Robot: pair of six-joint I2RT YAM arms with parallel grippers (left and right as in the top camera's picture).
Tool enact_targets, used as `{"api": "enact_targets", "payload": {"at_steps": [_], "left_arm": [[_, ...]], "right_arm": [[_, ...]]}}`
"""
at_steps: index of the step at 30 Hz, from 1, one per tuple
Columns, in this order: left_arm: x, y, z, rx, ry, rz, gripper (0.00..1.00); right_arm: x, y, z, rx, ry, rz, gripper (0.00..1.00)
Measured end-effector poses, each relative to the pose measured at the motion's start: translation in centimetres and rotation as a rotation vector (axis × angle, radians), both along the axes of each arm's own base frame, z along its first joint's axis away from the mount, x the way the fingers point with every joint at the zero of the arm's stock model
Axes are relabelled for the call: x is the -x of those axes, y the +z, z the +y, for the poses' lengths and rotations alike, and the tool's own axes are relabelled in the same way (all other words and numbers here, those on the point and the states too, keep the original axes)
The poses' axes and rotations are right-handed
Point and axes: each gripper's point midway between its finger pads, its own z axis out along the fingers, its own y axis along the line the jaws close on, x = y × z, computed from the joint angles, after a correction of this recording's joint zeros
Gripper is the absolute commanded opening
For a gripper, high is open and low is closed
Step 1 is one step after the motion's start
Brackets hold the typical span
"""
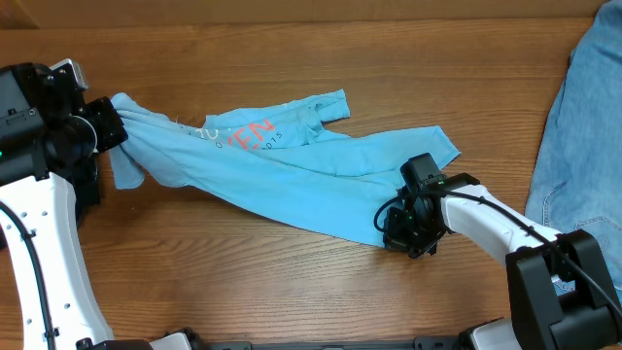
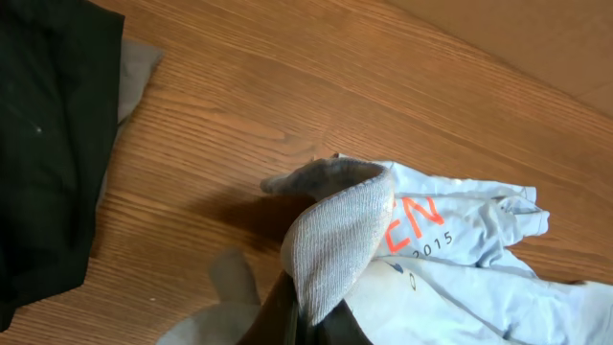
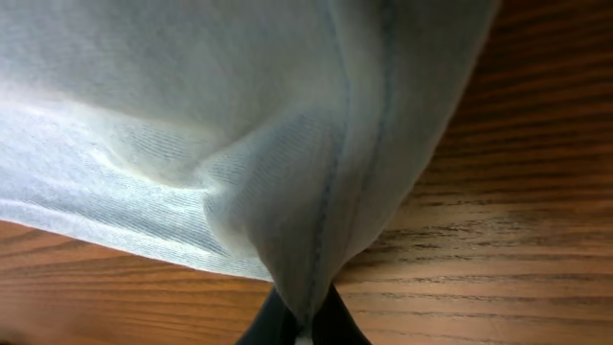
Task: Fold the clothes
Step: 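Lift the shirt with both grippers and stretch it wide, then swing the held shirt forward and lay it flat on the table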
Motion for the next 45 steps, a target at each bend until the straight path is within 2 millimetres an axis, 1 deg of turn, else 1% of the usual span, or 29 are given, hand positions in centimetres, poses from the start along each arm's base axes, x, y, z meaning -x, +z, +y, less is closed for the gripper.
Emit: {"api": "enact_targets", "payload": {"at_steps": [3,4,5,6,7,8,9,10,11,12,13,14,18,20,24,26,28,30,32,36,37,38,39,40,41,42,43,44,45], "left_arm": [[0.1,-0.1,-0.1,0.003,0.000,0.007,0.04],[0.2,-0.1,-0.1,0.003,0.000,0.008,0.04],[0.3,-0.1,-0.1,0.004,0.000,0.012,0.04],[0.6,0.2,-0.2,0.003,0.001,0.013,0.04],[0.8,0.7,-0.2,-0.001,0.003,0.007,0.04],[1.3,2.2,-0.4,-0.014,0.005,-0.014,0.04],[1.7,3.7,-0.4,-0.028,0.009,-0.036,0.04],[2.2,6.7,-0.5,-0.056,0.012,-0.103,0.04],[2.6,8.3,-0.7,-0.071,0.014,-0.138,0.04],[3.2,10.9,-0.9,-0.094,0.015,-0.195,0.04],[3.9,13.6,-1.2,-0.121,0.016,-0.266,0.04],[4.6,15.3,-1.4,-0.137,0.016,-0.308,0.04],[7.9,22.3,-2.7,-0.200,0.024,-0.498,0.04],[9.5,24.8,-3.4,-0.219,0.029,-0.568,0.04],[12.1,28.1,-4.4,-0.252,0.032,-0.669,0.04],[12.4,28.5,-4.5,-0.253,0.034,-0.681,0.04],[11.7,28.0,-4.2,-0.234,0.040,-0.661,0.04],[9.4,26.4,-3.3,-0.198,0.049,-0.598,0.04],[6.3,23.7,-2.1,-0.164,0.051,-0.505,0.04],[-2.2,15.6,1.2,-0.081,0.054,-0.287,0.04],[-3.7,14.4,1.7,-0.075,0.054,-0.273,0.04],[-6.1,13.1,2.4,-0.069,0.047,-0.272,0.04],[-10.1,10.9,3.4,-0.057,0.030,-0.286,0.04],[-11.5,9.3,3.5,-0.037,0.020,-0.270,0.04],[-13.3,8.9,3.7,-0.026,0.009,-0.307,0.04],[-15.4,9.7,4.2,-0.036,-0.001,-0.385,0.04],[-16.4,11.0,4.3,-0.045,-0.008,-0.441,0.04],[-16.8,13.9,4.3,-0.067,-0.013,-0.522,0.04],[-16.7,17.1,4.2,-0.093,-0.018,-0.599,0.04]], "right_arm": [[-0.2,0.9,-1.5,0.083,0.008,0.019,0.04],[-1.7,2.2,-2.0,0.113,0.007,-0.017,0.04],[-2.0,3.9,-2.6,0.149,0.018,0.004,0.04],[-4.5,6.9,-2.9,0.161,0.020,-0.065,0.04],[-8.7,11.8,-3.1,0.157,0.007,-0.215,0.04],[-12.0,17.4,-3.6,0.148,-0.010,-0.369,0.04],[-13.2,22.1,-4.4,0.149,-0.024,-0.461,0.04],[-14.2,27.5,-5.4,0.149,-0.040,-0.590,0.04],[-13.9,30.6,-6.1,0.156,-0.048,-0.655,0.04],[-13.5,34.7,-6.8,0.167,-0.054,-0.742,0.04],[-12.9,37.5,-7.2,0.175,-0.057,-0.813,0.04],[-11.8,40.1,-7.7,0.189,-0.055,-0.872,0.04],[-8.9,47.3,-9.0,0.218,-0.083,-1.082,0.04],[-7.9,49.5,-9.5,0.228,-0.103,-1.158,0.04],[-6.4,51.9,-10.3,0.249,-0.139,-1.242,0.04],[-6.1,52.3,-10.7,0.265,-0.150,-1.261,0.04],[-6.6,52.0,-10.7,0.275,-0.150,-1.246,0.04],[-8.6,50.2,-10.5,0.290,-0.135,-1.179,0.04],[-12.4,46.7,-10.0,0.309,-0.105,-1.059,0.04],[-23.0,35.7,-8.4,0.345,-0.027,-0.808,0.04],[-25.0,34.0,-8.1,0.348,-0.019,-0.796,0.04],[-28.5,31.3,-7.6,0.347,-0.014,-0.799,0.04],[-31.9,29.6,-7.1,0.342,-0.022,-0.842,0.04],[-33.5,28.9,-6.9,0.337,-0.028,-0.869,0.04],[-35.0,29.8,-6.6,0.323,-0.045,-0.937,0.04],[-36.3,31.9,-6.4,0.310,-0.069,-1.032,0.04],[-36.9,34.6,-6.4,0.298,-0.091,-1.118,0.04],[-36.9,38.3,-6.7,0.285,-0.121,-1.218,0.04],[-36.3,40.9,-7.1,0.280,-0.142,-1.276,0.04]]}}
